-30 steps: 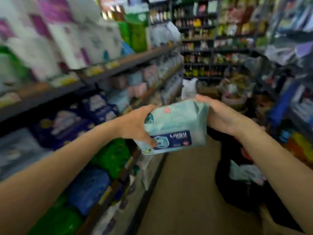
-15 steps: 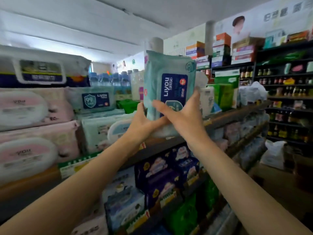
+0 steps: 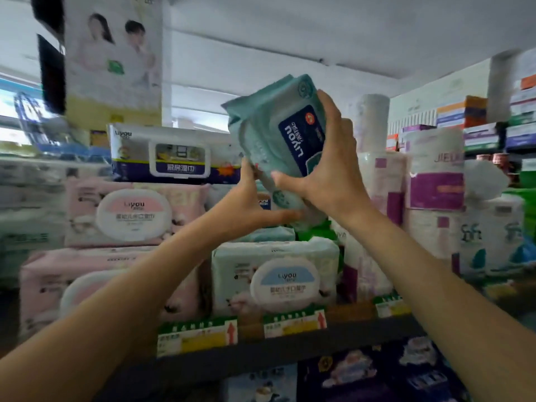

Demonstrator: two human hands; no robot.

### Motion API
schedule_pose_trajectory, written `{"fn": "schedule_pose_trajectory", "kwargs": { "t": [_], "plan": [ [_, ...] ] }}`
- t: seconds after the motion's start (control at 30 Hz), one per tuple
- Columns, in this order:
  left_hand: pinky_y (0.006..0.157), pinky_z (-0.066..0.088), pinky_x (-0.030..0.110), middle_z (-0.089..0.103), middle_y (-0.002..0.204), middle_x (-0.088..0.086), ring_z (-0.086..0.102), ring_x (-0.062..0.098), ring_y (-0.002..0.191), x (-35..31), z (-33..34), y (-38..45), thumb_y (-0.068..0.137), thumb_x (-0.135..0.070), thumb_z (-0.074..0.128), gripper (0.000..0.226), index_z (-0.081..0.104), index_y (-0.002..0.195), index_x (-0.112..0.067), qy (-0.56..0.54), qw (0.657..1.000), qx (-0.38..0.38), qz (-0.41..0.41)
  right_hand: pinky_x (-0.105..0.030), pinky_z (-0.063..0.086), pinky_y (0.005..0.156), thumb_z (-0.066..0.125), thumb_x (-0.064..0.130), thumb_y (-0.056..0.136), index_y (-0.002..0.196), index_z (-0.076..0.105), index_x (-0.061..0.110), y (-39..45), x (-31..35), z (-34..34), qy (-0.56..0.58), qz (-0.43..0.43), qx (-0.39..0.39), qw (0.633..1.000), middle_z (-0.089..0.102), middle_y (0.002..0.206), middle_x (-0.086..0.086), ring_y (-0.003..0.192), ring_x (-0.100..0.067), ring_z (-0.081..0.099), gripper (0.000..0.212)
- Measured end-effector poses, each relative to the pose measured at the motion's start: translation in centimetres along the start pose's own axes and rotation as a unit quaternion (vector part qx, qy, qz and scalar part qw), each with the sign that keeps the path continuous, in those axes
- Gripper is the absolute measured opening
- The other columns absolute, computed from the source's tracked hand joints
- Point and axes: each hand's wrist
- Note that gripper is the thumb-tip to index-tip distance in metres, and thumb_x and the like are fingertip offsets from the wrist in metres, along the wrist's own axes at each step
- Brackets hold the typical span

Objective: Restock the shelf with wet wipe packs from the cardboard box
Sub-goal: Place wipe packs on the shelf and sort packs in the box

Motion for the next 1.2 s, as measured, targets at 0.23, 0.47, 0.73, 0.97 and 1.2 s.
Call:
{"fn": "schedule_pose_trajectory", "kwargs": {
  "t": [0.23, 0.47, 0.73, 0.97, 1.2],
  "plan": [
    [0.063, 0.058, 0.023, 0.056, 0.117, -0.005, 0.066, 0.014, 0.091, -3.5, -5.5, 3.4, 0.069, -0.018, 0.078, 0.101, 0.012, 0.145, -0.033, 0.015, 0.994, -0.098, -0.038, -0.036, 0.040, 0.105, 0.066, 0.035, 0.083, 0.148, 0.013, 0.032, 2.8, -2.3, 0.1, 0.172, 0.004, 0.059, 0.983, 0.031, 0.140, -0.002, 0.128, -0.019, 0.038, 0.084],
    [0.067, 0.058, 0.030, 0.072, 0.103, 0.000, 0.071, 0.018, 0.090, -4.5, -9.1, 4.0, 0.058, -0.019, 0.076, 0.062, 0.056, 0.113, -0.041, 0.103, 0.972, 0.146, -0.153, -0.060, 0.010, 0.112, 0.075, 0.037, 0.069, 0.148, 0.013, 0.023, 2.7, -5.3, 3.1, -0.336, -0.401, 0.029, 0.852, 0.016, 0.152, -0.015, 0.140, -0.036, 0.013, 0.102],
    [0.104, 0.036, 0.032, 0.047, 0.138, 0.000, 0.045, 0.019, 0.125, -3.3, -6.6, 4.5, 0.078, -0.034, 0.070, 0.074, 0.035, 0.142, -0.022, 0.455, 0.886, 0.080, -0.040, -0.053, 0.040, 0.093, 0.082, 0.054, 0.042, 0.143, 0.019, 0.016, 1.7, -6.6, 7.1, -0.330, -0.299, 0.055, 0.894, 0.029, 0.126, -0.013, 0.111, -0.035, 0.033, 0.126],
    [0.116, 0.013, 0.054, 0.024, 0.150, 0.008, 0.029, 0.029, 0.137, 2.2, -5.2, 3.4, 0.073, -0.048, 0.070, 0.108, -0.006, 0.148, -0.027, 0.679, 0.724, 0.098, -0.067, -0.045, 0.026, 0.085, 0.076, 0.067, 0.035, 0.140, 0.025, 0.017, 1.9, -8.7, 10.0, -0.351, -0.301, 0.137, 0.876, 0.035, 0.117, -0.013, 0.104, -0.032, 0.035, 0.127],
    [0.115, 0.008, 0.053, 0.023, 0.150, 0.007, 0.025, 0.029, 0.139, 3.5, -5.2, 3.6, 0.071, -0.055, 0.068, 0.105, 0.002, 0.148, -0.027, 0.697, 0.707, 0.090, -0.080, -0.045, 0.033, 0.102, 0.039, 0.085, 0.059, 0.147, -0.003, 0.030, 3.0, -9.1, 10.1, -0.313, -0.302, 0.266, 0.861, 0.034, 0.136, -0.014, 0.124, -0.032, 0.036, 0.113]
  ]
}}
Point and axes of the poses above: each hand's wrist, its own y-axis towards the middle knuckle, its own z-axis out of the palm, x = y × z
